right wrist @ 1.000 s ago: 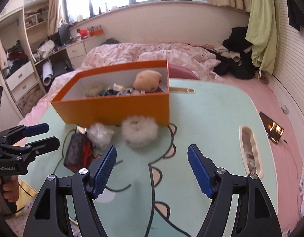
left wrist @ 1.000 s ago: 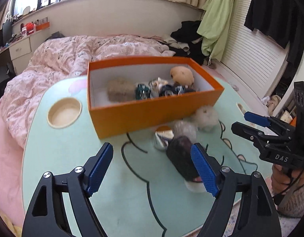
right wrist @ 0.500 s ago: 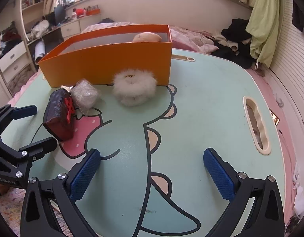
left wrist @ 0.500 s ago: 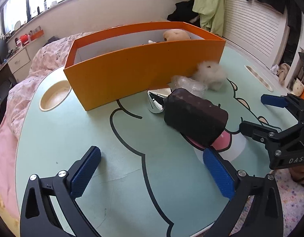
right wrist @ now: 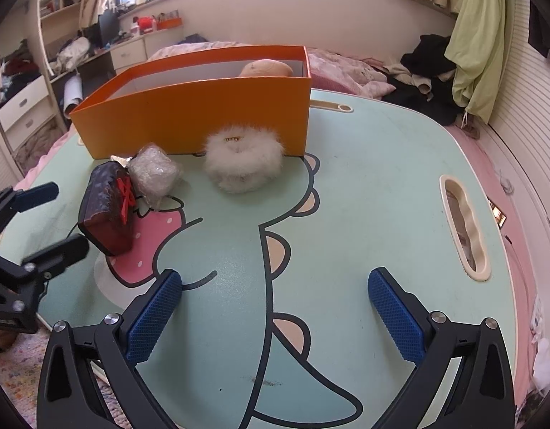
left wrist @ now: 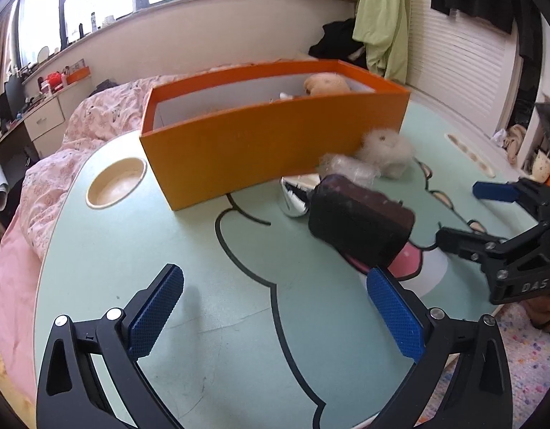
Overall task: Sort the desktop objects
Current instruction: 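Grasp the dark pouch with the left tool while the right reaches the silver cone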
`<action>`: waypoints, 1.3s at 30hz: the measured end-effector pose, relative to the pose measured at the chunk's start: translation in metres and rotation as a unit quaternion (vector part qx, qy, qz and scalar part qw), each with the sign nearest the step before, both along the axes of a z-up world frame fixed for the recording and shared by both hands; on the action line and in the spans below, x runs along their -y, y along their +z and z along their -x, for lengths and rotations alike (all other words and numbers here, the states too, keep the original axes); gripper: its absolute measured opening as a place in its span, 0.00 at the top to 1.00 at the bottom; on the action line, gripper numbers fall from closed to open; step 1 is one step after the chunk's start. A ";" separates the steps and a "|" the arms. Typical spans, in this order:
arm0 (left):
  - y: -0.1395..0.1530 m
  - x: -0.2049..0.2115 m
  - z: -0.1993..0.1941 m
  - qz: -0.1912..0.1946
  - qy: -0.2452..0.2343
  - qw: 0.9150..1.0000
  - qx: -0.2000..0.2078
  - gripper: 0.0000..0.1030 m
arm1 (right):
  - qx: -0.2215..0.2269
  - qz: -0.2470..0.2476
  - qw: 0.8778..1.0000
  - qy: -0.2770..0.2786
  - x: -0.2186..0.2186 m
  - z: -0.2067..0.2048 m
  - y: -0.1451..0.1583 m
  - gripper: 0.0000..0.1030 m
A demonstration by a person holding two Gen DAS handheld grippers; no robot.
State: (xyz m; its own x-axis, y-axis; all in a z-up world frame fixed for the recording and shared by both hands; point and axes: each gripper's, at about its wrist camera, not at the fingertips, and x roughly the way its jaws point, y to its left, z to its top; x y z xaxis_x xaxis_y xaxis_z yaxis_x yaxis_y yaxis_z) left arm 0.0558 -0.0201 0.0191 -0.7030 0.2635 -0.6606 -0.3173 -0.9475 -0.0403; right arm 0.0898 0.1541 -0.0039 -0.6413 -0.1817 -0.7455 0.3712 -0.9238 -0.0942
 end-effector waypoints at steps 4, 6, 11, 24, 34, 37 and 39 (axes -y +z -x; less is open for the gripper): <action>0.023 -0.010 0.000 -0.021 -0.034 0.999 -0.021 0.01 | 0.000 0.000 1.000 0.001 0.003 0.000 0.001 0.00; 0.028 -0.021 0.009 -0.010 -0.041 0.999 -0.021 0.03 | 0.000 0.000 1.000 0.002 0.003 0.000 0.001 0.00; 0.025 -0.047 0.029 0.003 -0.045 0.999 0.001 0.17 | -0.001 0.001 1.000 0.003 0.005 0.000 0.001 0.00; 0.000 -0.005 0.001 -0.019 -0.039 0.998 0.037 0.53 | -0.001 0.001 1.000 0.006 0.003 0.000 0.001 0.00; 0.001 -0.015 0.013 -0.022 -0.037 0.998 0.038 0.72 | -0.002 0.002 1.000 0.007 0.003 0.000 0.001 0.00; 0.001 -0.005 0.007 -0.034 -0.030 0.998 0.041 0.72 | -0.002 0.004 1.000 0.009 0.006 0.002 0.001 0.00; -0.001 0.002 0.004 -0.030 -0.016 0.999 0.036 0.71 | 0.002 0.015 0.999 0.031 0.010 0.001 0.005 0.02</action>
State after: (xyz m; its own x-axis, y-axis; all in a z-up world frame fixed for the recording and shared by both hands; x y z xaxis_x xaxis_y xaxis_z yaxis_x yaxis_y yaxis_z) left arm 0.0519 -0.0217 0.0183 -0.6448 0.3254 -0.6916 -0.3412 -0.9322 -0.1204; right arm 0.0885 0.1437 0.0012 -0.6244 -0.2435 -0.7422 0.4281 -0.9014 -0.0645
